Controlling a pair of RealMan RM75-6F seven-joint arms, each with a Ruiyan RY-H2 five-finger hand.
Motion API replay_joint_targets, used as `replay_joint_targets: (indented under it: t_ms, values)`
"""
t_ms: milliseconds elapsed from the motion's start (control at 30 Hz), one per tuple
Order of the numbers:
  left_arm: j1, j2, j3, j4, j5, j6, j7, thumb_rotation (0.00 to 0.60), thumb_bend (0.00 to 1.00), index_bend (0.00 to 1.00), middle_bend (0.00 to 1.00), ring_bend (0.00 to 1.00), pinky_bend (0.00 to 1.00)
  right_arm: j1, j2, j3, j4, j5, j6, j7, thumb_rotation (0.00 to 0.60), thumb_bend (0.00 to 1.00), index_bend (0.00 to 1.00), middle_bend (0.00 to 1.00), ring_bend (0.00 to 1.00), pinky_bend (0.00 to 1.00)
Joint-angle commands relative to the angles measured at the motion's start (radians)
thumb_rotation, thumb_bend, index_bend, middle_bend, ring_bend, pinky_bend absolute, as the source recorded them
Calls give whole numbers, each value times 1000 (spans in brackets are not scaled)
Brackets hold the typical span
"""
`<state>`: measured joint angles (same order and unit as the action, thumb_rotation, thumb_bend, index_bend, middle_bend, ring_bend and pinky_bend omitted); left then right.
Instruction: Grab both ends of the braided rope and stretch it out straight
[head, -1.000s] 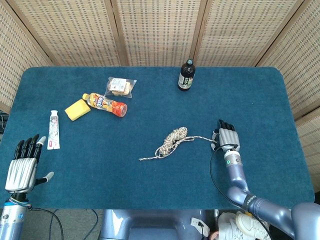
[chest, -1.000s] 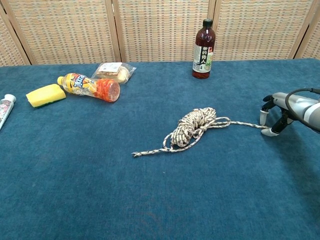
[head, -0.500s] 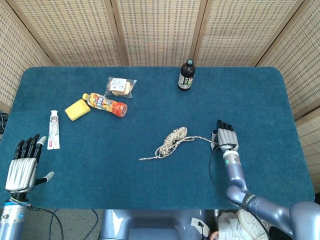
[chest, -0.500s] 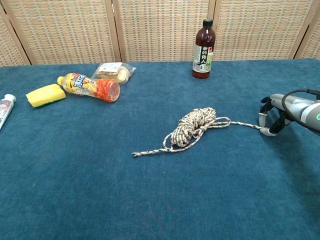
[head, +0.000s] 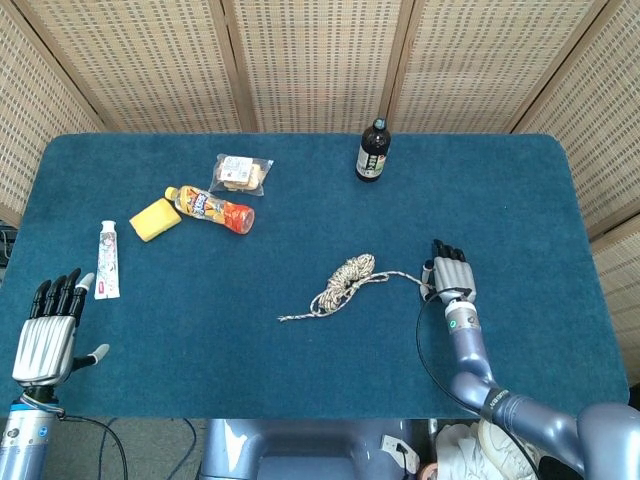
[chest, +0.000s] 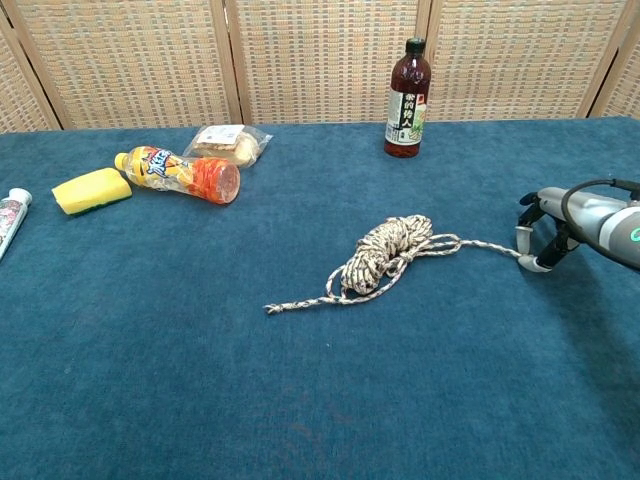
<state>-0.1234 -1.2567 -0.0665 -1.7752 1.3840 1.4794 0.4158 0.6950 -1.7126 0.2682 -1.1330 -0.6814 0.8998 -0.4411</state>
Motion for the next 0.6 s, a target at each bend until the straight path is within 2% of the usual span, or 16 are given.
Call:
replay_joint_targets:
  t_ms: [33,233,367,433,600]
  values:
    - [-6,-2,2,-3,4,-8,8,600,0,0,0,0,0,-2,3,-2,-3,-6,2,2,600,458,655,0,0,0]
    - [-73,-5,-10,-50,26,-83,79,600,0,16,0,0,0,-4,15,-5,-26,-25,18,-1,600,460,657,0,0,0]
    - [-125,-10,-24,-72,8,-157,116,600,0,155,0,0,0,-4,19,-3,-38,-28,26,-4,600,474,660,0,0,0]
    - [-184,-28,-46,-70,-25,-248,114,600,8,215,0,0,0,-3,22,-3,-46,-31,32,-8,600,475,660,0,0,0]
    - [-323,-118,-100,14,-88,-424,77,600,56,371,0,0,0,-4,27,-5,-60,-31,41,-19,600,475,662,0,0,0]
